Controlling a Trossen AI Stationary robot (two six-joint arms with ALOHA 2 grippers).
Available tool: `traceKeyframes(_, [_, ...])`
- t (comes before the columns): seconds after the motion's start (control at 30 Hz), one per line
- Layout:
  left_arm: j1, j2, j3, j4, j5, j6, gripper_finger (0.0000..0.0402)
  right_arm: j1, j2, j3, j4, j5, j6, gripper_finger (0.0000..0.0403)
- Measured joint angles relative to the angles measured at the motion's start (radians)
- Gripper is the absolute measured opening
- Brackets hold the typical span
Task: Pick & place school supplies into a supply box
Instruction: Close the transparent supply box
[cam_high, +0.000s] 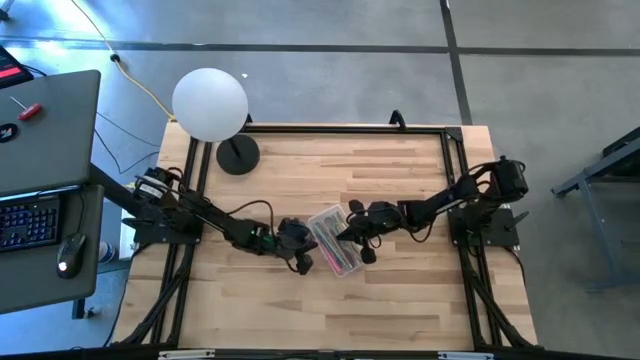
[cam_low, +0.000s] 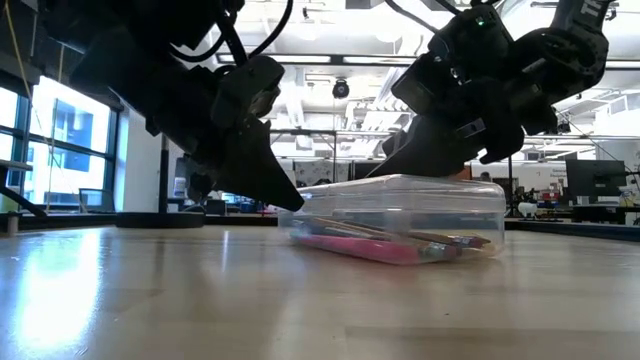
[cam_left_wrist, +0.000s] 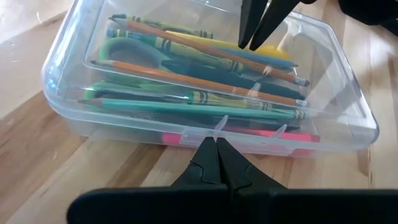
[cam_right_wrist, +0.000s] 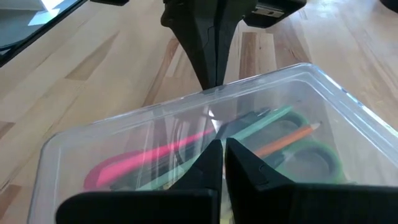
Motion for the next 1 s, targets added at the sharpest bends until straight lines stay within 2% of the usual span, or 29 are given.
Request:
traceKeyframes(0.13, [0.0, 0.0, 0.001, -0.009, 0.008, -0.012, 0.001, 0.001, -0.015, -0.002, 0.045, -0.007, -0.026, 0.0])
traceKeyframes(0.27, [0.003, 0.0, 0.002, -0.036, -0.007, -0.026, 0.001, 0.001, -0.109, -0.002, -0.012, -0.007, -0.042, 0.0])
traceKeyframes(0.47, [0.002, 0.0, 0.002, -0.044, -0.007, -0.027, 0.001, 0.002, -0.298, -0.002, -0.311, 0.095, -0.025, 0.0])
traceKeyframes(0.6, [0.001, 0.0, 0.002, -0.043, -0.011, -0.026, 0.001, 0.002, -0.376, 0.0, -0.541, 0.25, 0.041, 0.0])
traceKeyframes(0.67, [0.001, 0.0, 0.002, -0.043, -0.011, -0.026, 0.001, 0.001, -0.38, -0.002, -0.628, 0.3, 0.073, 0.0])
traceKeyframes(0.73, [0.001, 0.0, 0.002, -0.038, -0.011, -0.027, 0.001, -0.005, -0.365, -0.002, -0.643, 0.302, 0.101, 0.0])
traceKeyframes(1.0, [0.001, 0.0, 0.001, -0.021, 0.004, -0.027, 0.001, -0.006, -0.206, 0.0, -0.456, 0.209, 0.075, 0.0])
